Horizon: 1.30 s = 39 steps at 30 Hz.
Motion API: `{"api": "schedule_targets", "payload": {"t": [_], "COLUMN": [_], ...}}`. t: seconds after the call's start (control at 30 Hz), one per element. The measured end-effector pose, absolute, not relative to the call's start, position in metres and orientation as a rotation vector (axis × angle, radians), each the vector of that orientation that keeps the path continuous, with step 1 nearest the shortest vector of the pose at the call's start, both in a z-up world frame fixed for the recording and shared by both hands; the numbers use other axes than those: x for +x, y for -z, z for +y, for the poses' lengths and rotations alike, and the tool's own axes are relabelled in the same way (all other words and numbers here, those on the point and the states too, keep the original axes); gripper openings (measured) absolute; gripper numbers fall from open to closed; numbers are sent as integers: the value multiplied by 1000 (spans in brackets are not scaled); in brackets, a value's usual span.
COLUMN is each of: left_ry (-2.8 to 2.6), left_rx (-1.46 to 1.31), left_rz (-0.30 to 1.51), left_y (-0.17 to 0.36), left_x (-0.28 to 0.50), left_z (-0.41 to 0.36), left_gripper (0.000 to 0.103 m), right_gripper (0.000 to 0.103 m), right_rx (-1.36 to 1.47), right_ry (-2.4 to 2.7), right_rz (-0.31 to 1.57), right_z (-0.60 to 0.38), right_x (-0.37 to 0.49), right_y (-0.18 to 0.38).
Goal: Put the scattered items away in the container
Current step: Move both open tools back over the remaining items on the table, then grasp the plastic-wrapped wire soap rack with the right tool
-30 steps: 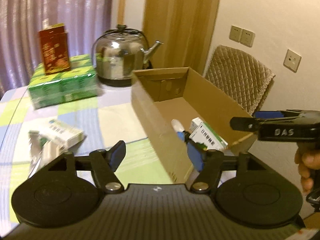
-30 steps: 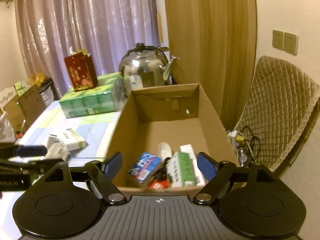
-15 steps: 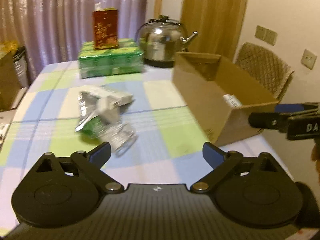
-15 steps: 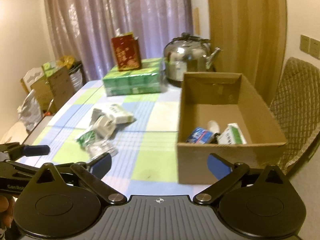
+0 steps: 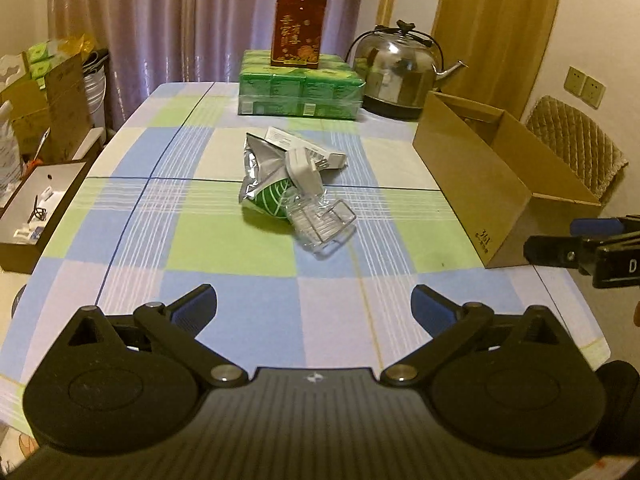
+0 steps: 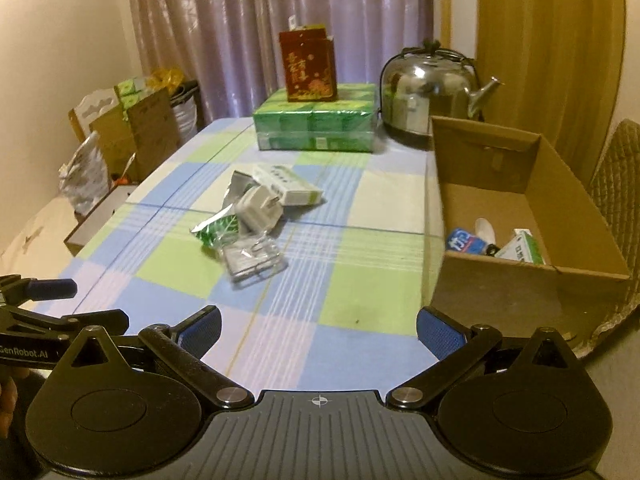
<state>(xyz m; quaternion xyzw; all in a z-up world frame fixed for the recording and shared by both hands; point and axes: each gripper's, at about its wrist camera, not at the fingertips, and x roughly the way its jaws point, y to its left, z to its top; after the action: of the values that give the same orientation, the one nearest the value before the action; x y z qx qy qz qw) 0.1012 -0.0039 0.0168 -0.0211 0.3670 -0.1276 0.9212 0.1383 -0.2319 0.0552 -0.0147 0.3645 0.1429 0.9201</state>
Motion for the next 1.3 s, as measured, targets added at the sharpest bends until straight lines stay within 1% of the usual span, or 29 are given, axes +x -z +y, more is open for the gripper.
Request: {"api": "schedule_targets", "payload": {"t": [0.33, 0.67, 0.93, 1.3], "left_ry": [271, 261, 256, 259], "left_rx": [-70, -36, 18, 92], "left_rz": [772, 787, 805, 826], "left_y": [-10, -1, 10, 29], "left_x": [103, 113, 138, 195], "left_z": [1, 4, 13, 31], "left_gripper": [102, 101, 101, 101], "right_gripper": [101, 101, 101, 101], "right_rx": [-48, -49, -68, -138], "right_ry": [-306, -323, -384, -535], "right_rz": [781, 803, 814, 807], "right_z": [-225, -219, -203, -169], "right_x": [142, 150, 169, 230], "right_y": [-44, -29, -14, 19]}}
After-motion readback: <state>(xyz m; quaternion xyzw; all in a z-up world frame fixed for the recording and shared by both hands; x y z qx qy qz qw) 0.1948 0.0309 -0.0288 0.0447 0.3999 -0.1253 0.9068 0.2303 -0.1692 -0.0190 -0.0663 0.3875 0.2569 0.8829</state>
